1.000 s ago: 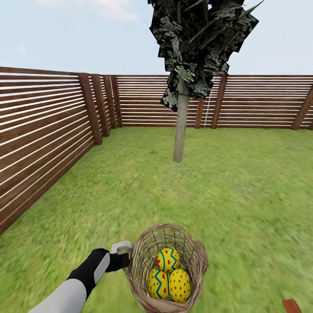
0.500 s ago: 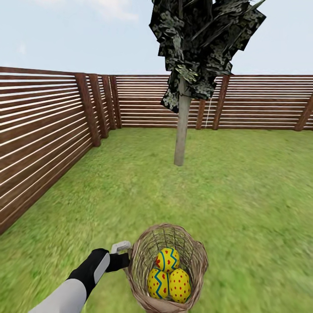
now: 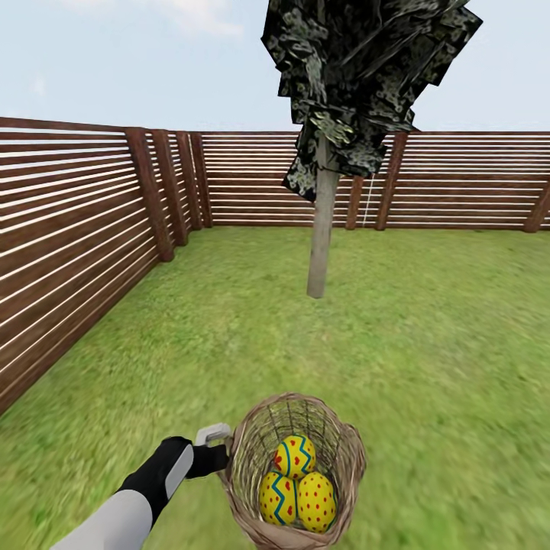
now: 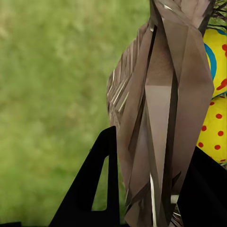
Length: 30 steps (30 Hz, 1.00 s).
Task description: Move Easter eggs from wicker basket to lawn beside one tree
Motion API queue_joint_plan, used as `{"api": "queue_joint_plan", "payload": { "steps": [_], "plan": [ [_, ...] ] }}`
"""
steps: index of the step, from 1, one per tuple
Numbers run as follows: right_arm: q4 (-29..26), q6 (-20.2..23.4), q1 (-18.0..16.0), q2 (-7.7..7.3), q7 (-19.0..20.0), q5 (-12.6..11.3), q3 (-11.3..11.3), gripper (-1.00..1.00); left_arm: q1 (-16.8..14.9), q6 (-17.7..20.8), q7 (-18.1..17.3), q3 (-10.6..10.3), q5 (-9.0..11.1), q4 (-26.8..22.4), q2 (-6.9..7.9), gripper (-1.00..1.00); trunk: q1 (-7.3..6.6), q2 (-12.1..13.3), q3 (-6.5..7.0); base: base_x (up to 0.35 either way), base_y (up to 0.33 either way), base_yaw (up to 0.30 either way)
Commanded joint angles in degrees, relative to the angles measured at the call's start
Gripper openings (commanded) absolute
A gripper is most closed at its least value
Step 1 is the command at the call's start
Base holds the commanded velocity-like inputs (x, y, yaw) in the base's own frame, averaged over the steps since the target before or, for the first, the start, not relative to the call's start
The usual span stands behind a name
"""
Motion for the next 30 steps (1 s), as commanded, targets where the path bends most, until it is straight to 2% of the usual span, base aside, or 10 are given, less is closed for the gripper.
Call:
{"api": "queue_joint_plan", "payload": {
  "steps": [1,30],
  "plan": [
    [0.2,-0.4,-0.1,-0.04,0.1,0.4,-0.5,1.0,0.0,0.4,-0.1,0.3,0.8,-0.1,-0.06,-1.0,0.03,0.0,-0.05,0.319,0.0,0.0],
    [0.2,-0.4,-0.1,-0.04,0.1,0.4,-0.5,1.0,0.0,0.4,-0.1,0.3,0.8,-0.1,0.0,-1.0,0.03,0.0,-0.05,0.319,0.0,0.0]
  ]
}}
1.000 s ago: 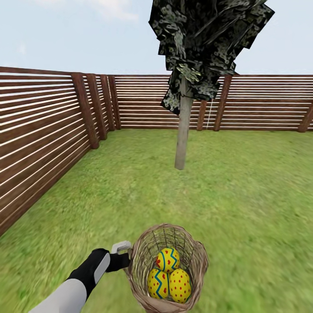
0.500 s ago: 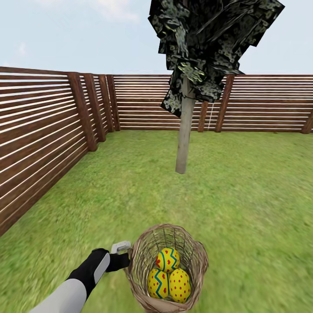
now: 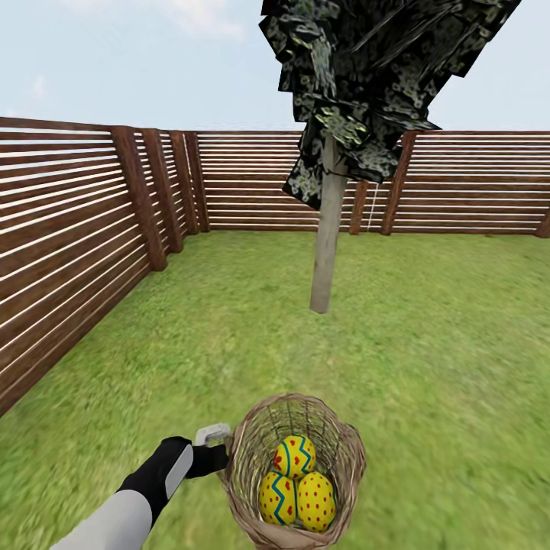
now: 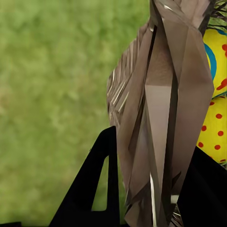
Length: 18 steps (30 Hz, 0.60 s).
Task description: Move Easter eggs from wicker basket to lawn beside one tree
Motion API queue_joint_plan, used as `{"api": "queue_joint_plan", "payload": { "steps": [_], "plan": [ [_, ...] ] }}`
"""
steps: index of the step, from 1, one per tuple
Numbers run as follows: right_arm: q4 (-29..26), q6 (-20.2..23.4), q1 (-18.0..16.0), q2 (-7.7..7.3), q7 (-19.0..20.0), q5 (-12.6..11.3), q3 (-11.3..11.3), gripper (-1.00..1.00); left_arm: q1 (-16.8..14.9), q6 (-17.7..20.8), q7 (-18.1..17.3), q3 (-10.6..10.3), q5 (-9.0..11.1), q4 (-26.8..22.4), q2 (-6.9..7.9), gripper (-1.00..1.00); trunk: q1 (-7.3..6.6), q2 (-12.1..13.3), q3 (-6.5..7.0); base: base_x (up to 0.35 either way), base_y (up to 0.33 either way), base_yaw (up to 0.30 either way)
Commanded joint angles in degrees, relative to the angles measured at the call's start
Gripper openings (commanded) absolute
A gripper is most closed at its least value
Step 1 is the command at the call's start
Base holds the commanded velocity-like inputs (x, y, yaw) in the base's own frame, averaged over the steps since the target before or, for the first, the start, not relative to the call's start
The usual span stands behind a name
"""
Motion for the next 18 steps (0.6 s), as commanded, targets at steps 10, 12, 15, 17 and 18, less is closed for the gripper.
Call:
{"api": "queue_joint_plan", "payload": {
  "steps": [10,12,15,17,18],
  "plan": [
    [0.2,-0.4,-0.1,-0.04,0.1,0.4,-0.5,1.0,0.0,0.4,-0.1,0.3,0.7,-0.1,-0.21,-1.0,0.03,0.0,-0.05,0.319,0.0,0.0],
    [0.2,-0.4,-0.1,-0.04,0.1,0.4,-0.5,1.0,0.0,0.4,-0.1,0.3,0.7,-0.1,-0.24,-1.0,0.03,0.0,-0.05,0.319,0.0,0.0],
    [0.2,-0.4,-0.1,-0.04,0.1,0.4,-0.5,1.0,0.0,0.4,-0.1,0.4,0.7,-0.1,-0.18,-1.0,0.03,0.0,-0.05,0.319,0.0,0.0],
    [0.2,-0.4,-0.1,-0.04,0.1,0.4,-0.5,1.0,0.0,0.4,-0.1,0.4,0.7,-0.1,-0.16,-1.0,0.03,0.0,-0.05,0.319,0.0,0.0],
    [0.2,-0.4,-0.1,-0.04,0.1,0.4,-0.5,1.0,0.0,0.4,-0.1,0.4,0.7,-0.1,-0.18,-1.0,0.03,0.0,-0.05,0.319,0.0,0.0]
  ]
}}
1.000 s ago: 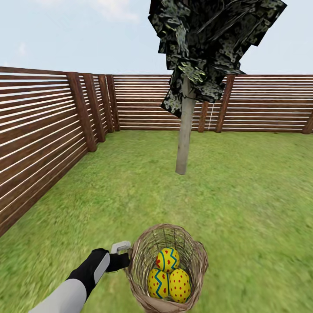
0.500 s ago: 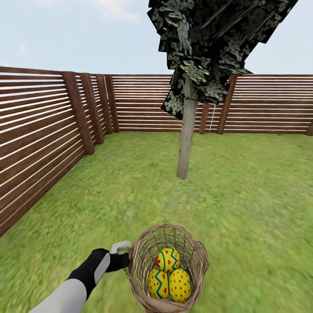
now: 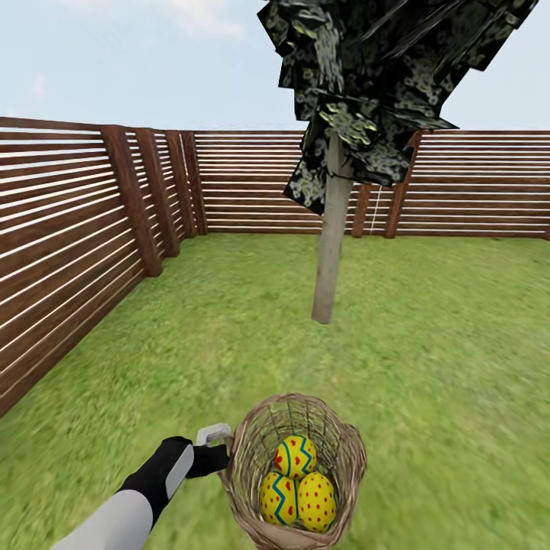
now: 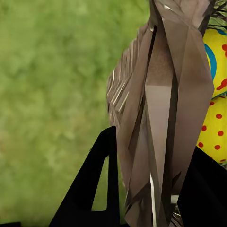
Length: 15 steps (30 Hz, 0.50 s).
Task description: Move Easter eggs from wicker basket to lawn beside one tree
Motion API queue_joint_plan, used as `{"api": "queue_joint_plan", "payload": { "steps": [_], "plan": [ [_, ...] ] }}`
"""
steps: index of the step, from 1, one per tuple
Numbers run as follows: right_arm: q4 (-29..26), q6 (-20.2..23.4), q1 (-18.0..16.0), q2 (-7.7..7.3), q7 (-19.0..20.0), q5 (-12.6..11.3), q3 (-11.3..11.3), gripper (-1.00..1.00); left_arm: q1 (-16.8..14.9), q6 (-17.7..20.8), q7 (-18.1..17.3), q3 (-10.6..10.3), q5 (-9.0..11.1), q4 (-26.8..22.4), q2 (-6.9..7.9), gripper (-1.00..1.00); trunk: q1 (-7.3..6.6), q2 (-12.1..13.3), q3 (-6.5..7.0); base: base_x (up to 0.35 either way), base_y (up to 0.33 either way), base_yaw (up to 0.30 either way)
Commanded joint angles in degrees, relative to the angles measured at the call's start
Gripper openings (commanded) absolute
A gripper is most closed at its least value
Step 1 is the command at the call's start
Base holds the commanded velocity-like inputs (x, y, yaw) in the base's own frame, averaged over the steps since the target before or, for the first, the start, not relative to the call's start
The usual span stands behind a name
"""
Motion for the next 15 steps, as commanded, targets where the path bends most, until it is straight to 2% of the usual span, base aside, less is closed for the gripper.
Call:
{"api": "queue_joint_plan", "payload": {
  "steps": [1,15],
  "plan": [
    [0.2,-0.4,-0.1,-0.04,0.1,0.4,-0.5,1.0,0.0,0.4,-0.1,0.4,0.8,-0.1,-0.05,-1.0,0.03,0.0,-0.05,0.319,0.0,0.0],
    [0.2,-0.4,-0.1,-0.04,0.1,0.4,-0.5,1.0,0.0,0.4,-0.1,0.3,0.8,-0.1,-0.05,-1.0,0.03,0.0,-0.05,0.319,0.0,0.0]
  ]
}}
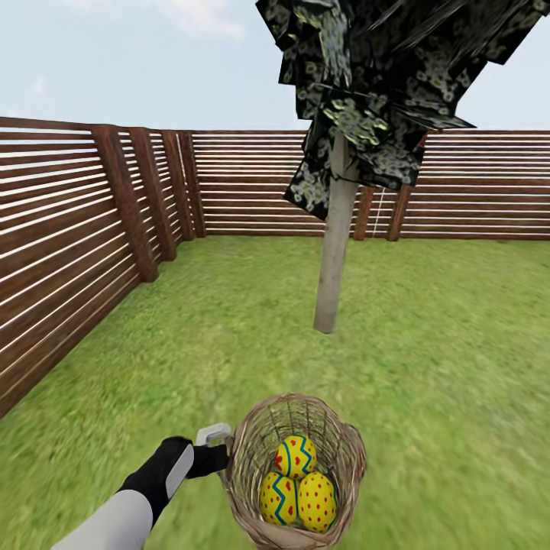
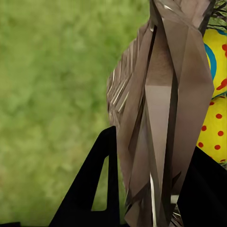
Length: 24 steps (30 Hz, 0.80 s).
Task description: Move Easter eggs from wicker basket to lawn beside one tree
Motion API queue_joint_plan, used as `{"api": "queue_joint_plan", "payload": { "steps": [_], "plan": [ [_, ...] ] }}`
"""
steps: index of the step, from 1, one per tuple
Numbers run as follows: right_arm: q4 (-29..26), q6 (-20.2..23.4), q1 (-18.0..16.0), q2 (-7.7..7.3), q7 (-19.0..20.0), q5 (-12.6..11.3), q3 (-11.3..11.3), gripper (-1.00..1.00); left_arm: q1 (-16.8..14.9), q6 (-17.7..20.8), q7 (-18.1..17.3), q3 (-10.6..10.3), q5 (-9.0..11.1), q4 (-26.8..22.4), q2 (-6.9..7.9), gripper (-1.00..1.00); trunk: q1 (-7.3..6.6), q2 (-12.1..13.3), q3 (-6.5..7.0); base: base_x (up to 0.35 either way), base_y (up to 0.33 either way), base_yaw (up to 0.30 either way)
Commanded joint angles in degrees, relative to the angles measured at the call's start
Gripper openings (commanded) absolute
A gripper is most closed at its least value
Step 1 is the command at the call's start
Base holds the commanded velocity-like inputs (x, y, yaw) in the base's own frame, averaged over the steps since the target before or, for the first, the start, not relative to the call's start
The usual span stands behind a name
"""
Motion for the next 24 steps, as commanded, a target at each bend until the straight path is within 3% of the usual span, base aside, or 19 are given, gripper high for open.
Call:
{"api": "queue_joint_plan", "payload": {
  "steps": [1,24],
  "plan": [
    [0.2,-0.4,-0.1,-0.04,0.1,0.4,-0.5,1.0,0.0,0.4,-0.1,0.4,0.7,-0.1,-0.06,-1.0,0.03,0.0,-0.05,0.319,0.0,0.0],
    [0.2,-0.4,-0.1,-0.04,0.1,0.4,-0.5,1.0,0.0,0.4,-0.1,0.3,0.7,-0.1,-0.13,-1.0,0.03,0.0,-0.05,0.319,0.0,0.0]
  ]
}}
